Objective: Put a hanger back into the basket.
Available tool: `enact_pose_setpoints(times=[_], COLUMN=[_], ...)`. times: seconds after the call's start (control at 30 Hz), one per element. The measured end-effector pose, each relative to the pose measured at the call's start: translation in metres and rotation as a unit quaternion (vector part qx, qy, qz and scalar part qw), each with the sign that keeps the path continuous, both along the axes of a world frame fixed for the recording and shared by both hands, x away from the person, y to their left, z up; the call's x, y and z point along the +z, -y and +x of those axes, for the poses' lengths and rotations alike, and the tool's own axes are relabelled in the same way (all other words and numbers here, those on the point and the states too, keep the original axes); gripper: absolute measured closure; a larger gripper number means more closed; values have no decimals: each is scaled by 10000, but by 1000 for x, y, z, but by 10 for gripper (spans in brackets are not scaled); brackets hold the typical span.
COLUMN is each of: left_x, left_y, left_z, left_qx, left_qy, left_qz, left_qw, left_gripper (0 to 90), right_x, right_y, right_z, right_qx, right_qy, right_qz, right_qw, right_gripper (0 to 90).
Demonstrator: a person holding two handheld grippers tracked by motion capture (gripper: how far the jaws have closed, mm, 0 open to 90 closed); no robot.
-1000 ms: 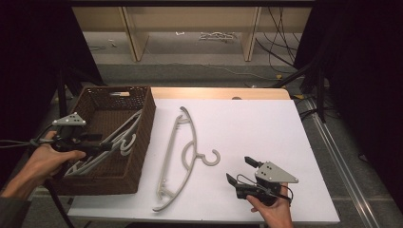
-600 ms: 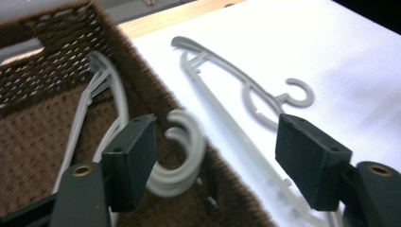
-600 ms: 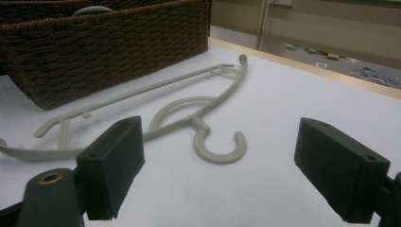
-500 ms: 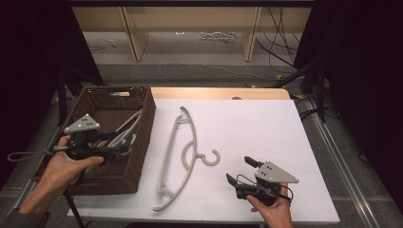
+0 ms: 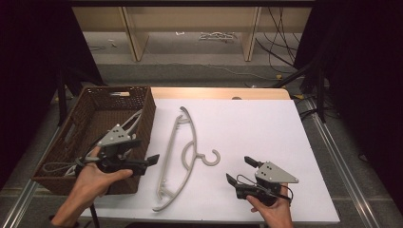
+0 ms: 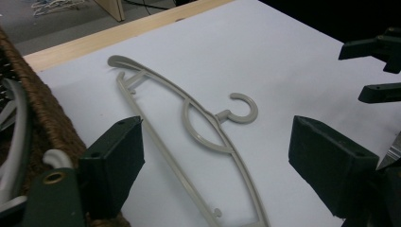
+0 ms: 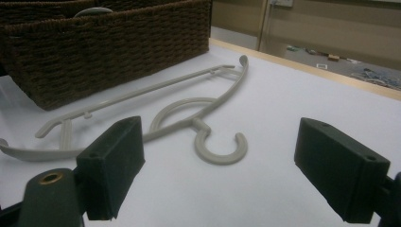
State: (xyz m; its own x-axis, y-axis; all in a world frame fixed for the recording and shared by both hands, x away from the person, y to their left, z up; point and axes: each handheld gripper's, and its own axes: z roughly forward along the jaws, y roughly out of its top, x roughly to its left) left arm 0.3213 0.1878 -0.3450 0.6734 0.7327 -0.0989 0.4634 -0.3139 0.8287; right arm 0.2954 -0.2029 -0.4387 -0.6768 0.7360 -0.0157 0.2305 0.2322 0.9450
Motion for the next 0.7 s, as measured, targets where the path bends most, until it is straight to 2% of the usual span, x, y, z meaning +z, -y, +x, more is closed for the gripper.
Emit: enact_pose_setpoints(times=[0.17, 0.2, 0.3, 0.33, 0.37, 0.4, 0.47, 0.5, 0.53, 0.63, 0.67, 0.7], left_x=[-6, -7, -9, -13, -13, -16, -18, -22, -25, -28, -30, -32], left_y=[14, 19, 25, 30, 30, 35, 36, 41, 42, 45, 46, 48], left_z=[-1, -2, -2, -1, -1, 0, 1, 0, 4, 3, 3, 2], left_qx=[-116, -142, -154, -115, -115, -81, -84, -103, -260, -178, -124, -131], left_qy=[3, -5, 1, 64, 64, 70, 81, 113, 314, 380, 435, 288], left_qz=[23, 27, 71, -55, -55, -202, -171, -282, -212, -175, -102, -180], left_qw=[9999, 9999, 9999, 9999, 9999, 9997, 9998, 9995, 9989, 9990, 9989, 9993], left_gripper=[181, 181, 179, 179, 178, 178, 175, 174, 174, 172, 171, 171], right_x=[0, 0, 0, 0, 0, 0, 0, 0, 0, 1, 1, 1], right_y=[0, 0, 0, 0, 0, 1, 1, 1, 1, 1, 1, 1], right_z=[0, -1, -1, -1, -1, -1, -1, -1, -1, -1, -1, -1], right_qx=[6, -5, 7, 1, 1, 5, -31, -31, -31, 19, 0, 0], right_qy=[7, -101, -103, -97, -97, -64, -36, -35, -41, -31, -24, -24], right_qz=[17, 30, 31, 41, 41, 34, 87, 91, 98, 127, 110, 110], right_qw=[10000, 9999, 9999, 9999, 9999, 10000, 10000, 9999, 9999, 9999, 9999, 9999], right_gripper=[176, 176, 176, 176, 176, 176, 176, 175, 175, 175, 175, 175])
